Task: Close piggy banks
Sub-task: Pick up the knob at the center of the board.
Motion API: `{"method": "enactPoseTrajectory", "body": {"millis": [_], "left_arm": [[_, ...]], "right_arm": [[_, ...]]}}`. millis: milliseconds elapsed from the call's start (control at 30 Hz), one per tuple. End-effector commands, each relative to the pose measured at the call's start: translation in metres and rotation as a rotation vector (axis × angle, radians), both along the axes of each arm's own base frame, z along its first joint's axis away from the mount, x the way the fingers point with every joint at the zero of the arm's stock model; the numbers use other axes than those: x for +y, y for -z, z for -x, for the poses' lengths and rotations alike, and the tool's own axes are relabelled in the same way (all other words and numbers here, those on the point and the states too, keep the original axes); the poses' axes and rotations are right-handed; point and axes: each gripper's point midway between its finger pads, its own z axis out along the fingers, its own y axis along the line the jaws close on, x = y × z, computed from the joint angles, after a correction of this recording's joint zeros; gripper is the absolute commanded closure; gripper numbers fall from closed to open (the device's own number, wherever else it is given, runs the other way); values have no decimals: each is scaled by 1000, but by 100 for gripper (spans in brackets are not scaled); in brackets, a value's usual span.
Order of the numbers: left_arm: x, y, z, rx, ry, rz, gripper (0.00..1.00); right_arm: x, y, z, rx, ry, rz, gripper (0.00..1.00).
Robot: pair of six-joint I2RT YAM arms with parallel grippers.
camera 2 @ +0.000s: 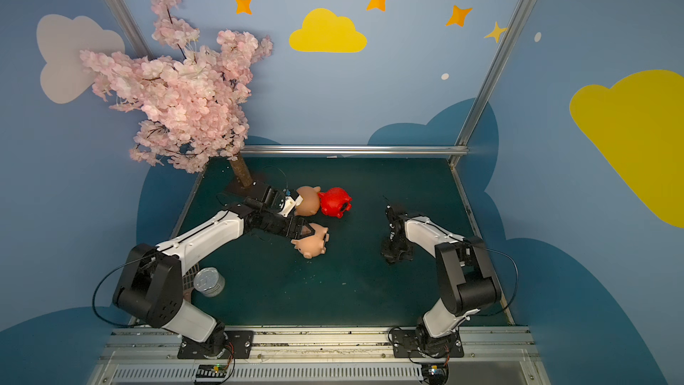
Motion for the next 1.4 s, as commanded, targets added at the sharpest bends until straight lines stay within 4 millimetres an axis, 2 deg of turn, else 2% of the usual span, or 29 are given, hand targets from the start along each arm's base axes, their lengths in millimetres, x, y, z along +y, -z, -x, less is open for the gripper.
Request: {"method": "enactPoseTrajectory", "body": {"millis": [0, 133, 300, 500, 900, 1267, 1367], "left_arm": [[8, -12, -4, -31, -27, -73, 3], [5, -16, -5, -58, -24, -187, 2], [3, -12, -9, -61, -47, -342, 2], [-6, -7, -8, -25, -73, -431, 1], [-17, 8, 2, 64, -71, -478, 1], [-16, 30, 2, 120, -47, -546, 1], [-11, 35, 3, 134, -46, -571, 2]], "right_arm": [[13, -30, -12, -95, -43, -62, 100], [27, -64, -21, -220, -91, -144, 100], [56, -106, -26, -399, -179, -316, 100], [79, -134, -25, -539, -275, -456, 100], [101, -155, -20, -658, -378, -612, 100], [106, -155, -18, -671, -395, -643, 100], [108, -154, -17, -673, -399, -655, 100]]}}
